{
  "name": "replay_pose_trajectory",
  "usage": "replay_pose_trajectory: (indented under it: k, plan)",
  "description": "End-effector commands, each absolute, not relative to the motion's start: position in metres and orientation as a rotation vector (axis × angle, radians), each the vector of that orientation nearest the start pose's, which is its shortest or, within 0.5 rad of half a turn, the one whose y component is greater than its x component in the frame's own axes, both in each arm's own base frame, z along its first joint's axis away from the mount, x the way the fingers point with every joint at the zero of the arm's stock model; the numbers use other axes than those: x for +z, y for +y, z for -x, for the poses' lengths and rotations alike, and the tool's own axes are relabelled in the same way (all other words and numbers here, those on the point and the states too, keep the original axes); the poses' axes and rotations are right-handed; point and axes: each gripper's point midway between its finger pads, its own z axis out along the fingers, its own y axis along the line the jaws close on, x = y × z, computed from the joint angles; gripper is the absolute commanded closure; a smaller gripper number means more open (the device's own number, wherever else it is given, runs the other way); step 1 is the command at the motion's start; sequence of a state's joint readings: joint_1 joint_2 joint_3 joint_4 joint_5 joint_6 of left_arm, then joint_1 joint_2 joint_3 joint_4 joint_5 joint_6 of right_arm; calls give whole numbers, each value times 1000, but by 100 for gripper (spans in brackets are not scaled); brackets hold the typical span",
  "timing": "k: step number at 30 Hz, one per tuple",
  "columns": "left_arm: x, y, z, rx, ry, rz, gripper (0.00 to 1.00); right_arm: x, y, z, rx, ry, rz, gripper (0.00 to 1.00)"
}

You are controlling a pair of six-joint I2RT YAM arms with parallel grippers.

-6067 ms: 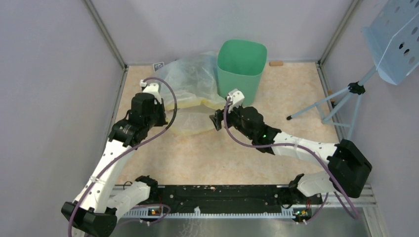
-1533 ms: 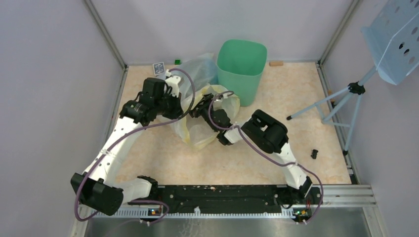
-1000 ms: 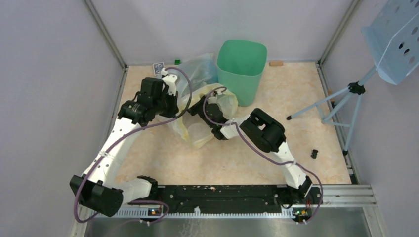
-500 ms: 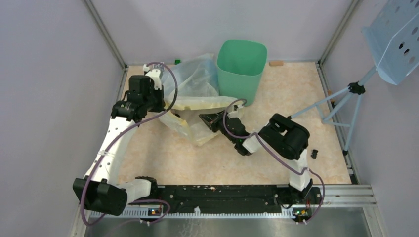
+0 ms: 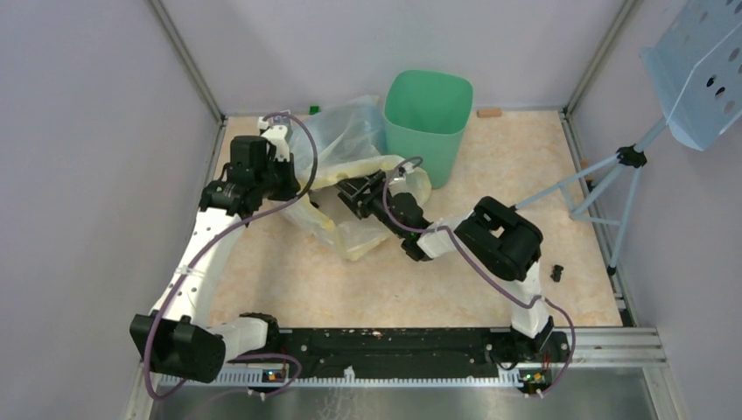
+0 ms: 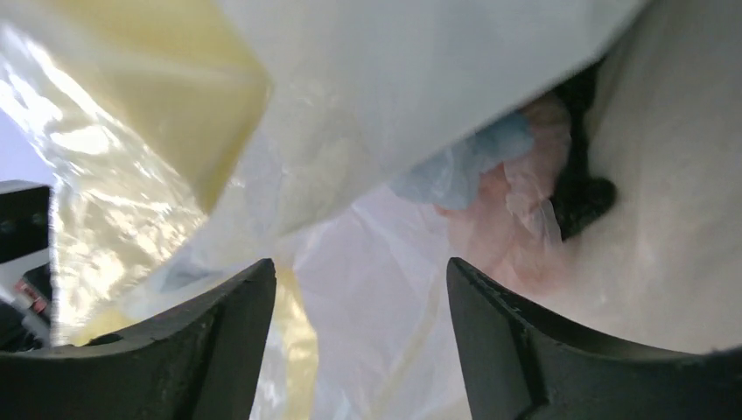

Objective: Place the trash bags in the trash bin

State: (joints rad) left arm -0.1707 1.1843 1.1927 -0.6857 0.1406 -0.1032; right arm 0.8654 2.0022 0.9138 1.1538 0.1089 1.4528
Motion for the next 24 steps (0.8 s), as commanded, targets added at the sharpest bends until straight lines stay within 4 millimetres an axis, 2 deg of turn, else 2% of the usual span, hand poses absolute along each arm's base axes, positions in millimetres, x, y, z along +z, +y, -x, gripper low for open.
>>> replay_pose_trajectory:
  k: [1, 6, 10, 12, 14, 16, 18, 21, 24]
  plan:
    - [253, -95, -317, -386, 2181, -182, 100, 188, 462, -361, 1717, 1637, -529, 25]
    - [258, -92, -317, -368, 2182, -181, 100, 172, 489, -388, 1644, 1691, -535, 24]
    - [259, -83, -321, -312, 2177, -161, 100, 153, 498, -409, 1518, 1758, -575, 26]
    - [258, -79, -323, -292, 2179, -147, 100, 150, 503, -416, 1507, 1749, -581, 34]
    - [255, -76, -326, -279, 2179, -135, 100, 155, 506, -421, 1520, 1731, -577, 55]
    - [253, -72, -329, -263, 2177, -115, 100, 163, 505, -419, 1524, 1717, -557, 81]
    - [253, -66, -334, -236, 2164, -92, 100, 180, 496, -411, 1494, 1698, -530, 100]
    - [251, -58, -341, -201, 2154, -52, 100, 210, 474, -391, 1490, 1643, -480, 100]
    - [244, -60, -346, -217, 2160, -29, 100, 238, 451, -369, 1513, 1599, -437, 100]
